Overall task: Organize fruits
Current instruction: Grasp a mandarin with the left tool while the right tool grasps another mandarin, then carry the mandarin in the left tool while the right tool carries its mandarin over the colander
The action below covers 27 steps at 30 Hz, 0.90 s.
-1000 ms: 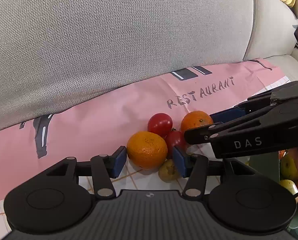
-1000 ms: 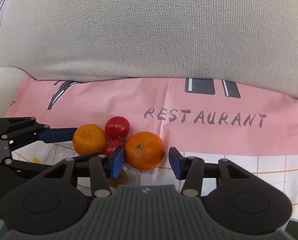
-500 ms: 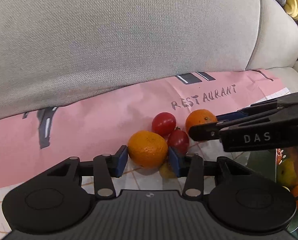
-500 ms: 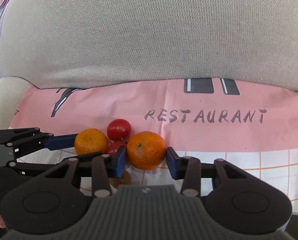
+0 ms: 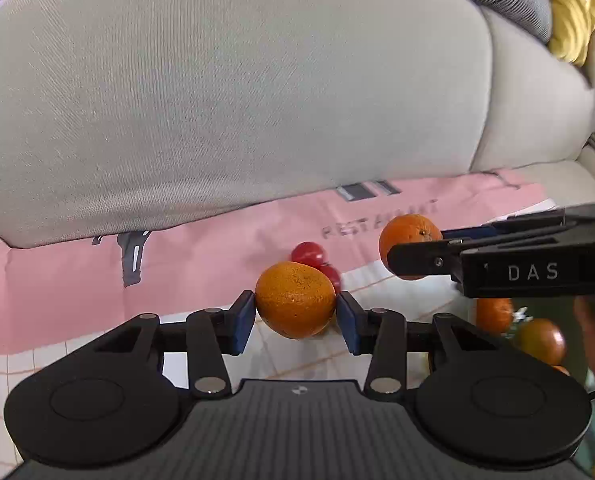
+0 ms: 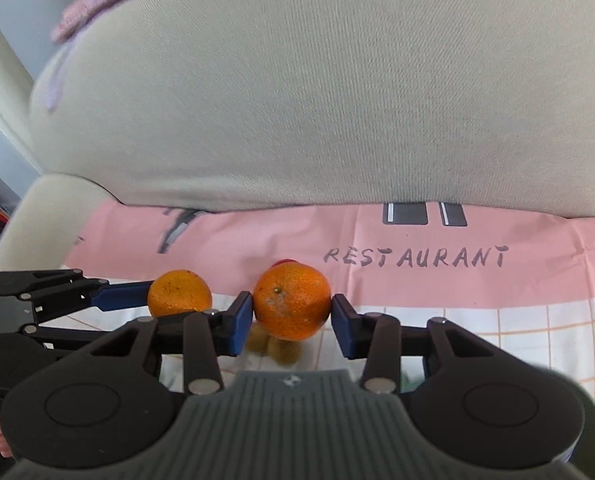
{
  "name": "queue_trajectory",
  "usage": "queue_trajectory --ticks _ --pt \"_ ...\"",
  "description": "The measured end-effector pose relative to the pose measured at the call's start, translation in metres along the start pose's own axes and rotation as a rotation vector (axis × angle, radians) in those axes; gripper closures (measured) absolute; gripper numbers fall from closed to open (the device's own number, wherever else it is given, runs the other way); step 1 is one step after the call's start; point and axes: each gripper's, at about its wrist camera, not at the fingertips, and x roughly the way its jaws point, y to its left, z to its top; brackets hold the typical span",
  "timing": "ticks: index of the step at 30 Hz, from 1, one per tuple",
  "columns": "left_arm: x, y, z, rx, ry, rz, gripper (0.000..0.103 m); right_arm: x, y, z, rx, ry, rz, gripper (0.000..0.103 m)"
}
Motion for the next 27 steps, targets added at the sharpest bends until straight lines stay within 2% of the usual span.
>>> queue_trajectory --ticks 8,13,19,27 --pt "-0.043 -0.041 -0.017 0.03 -0.061 -0.026 0.053 -0.061 0.005 -0.038 0.014 -0.107 -0.032 0.063" --pt "-0.058 -0.076 -0.029 0.11 -0.076 -0.04 0.053 -0.088 -0.007 -0.065 0.048 -0.15 -0.064 0.063" --pt "-0.061 -0.113 -0.038 0.197 -0.059 -0.063 0.053 -0.114 -0.03 -0.1 0.101 -0.175 -0.097 0.063" --pt "-0.043 -0.155 -0.043 0.315 -0.006 -0.08 0.053 -0.117 -0.058 -0.126 0.156 -0.168 -0.151 0.063"
